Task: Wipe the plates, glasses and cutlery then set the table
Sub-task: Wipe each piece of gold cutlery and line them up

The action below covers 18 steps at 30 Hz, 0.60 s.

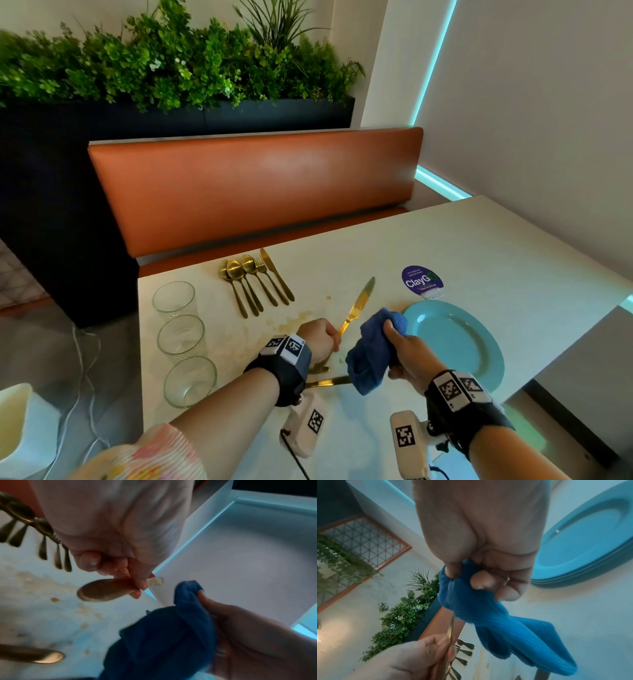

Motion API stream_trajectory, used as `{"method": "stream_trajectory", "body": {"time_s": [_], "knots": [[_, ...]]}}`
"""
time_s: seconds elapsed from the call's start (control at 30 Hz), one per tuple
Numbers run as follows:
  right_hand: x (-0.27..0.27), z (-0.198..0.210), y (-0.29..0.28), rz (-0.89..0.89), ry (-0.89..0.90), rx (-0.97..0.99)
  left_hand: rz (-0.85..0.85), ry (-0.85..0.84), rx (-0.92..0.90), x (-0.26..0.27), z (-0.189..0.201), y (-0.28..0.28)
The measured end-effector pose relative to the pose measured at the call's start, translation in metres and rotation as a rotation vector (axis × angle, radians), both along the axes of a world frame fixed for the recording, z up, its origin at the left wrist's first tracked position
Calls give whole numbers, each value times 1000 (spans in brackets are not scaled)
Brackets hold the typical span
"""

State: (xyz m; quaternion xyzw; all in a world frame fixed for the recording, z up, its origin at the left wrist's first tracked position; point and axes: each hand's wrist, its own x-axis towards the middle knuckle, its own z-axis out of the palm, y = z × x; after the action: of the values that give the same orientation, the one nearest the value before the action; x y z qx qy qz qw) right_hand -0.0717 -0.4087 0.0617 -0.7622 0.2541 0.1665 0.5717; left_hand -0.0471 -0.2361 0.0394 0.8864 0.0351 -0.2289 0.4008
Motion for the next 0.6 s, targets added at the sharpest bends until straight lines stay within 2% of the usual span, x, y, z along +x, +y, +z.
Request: {"method": "stream_trajectory", "body": {"time_s": [0.23, 0.33, 0.6], "knots": [[2, 10, 11, -153, -151, 86, -206, -26, -25, -23, 29, -19], [9, 22, 10, -194, -186, 26, -221, -60, -20, -25, 39, -15], [23, 47, -1, -320, -268, 84, -237, -102, -15, -27, 65, 0]]}}
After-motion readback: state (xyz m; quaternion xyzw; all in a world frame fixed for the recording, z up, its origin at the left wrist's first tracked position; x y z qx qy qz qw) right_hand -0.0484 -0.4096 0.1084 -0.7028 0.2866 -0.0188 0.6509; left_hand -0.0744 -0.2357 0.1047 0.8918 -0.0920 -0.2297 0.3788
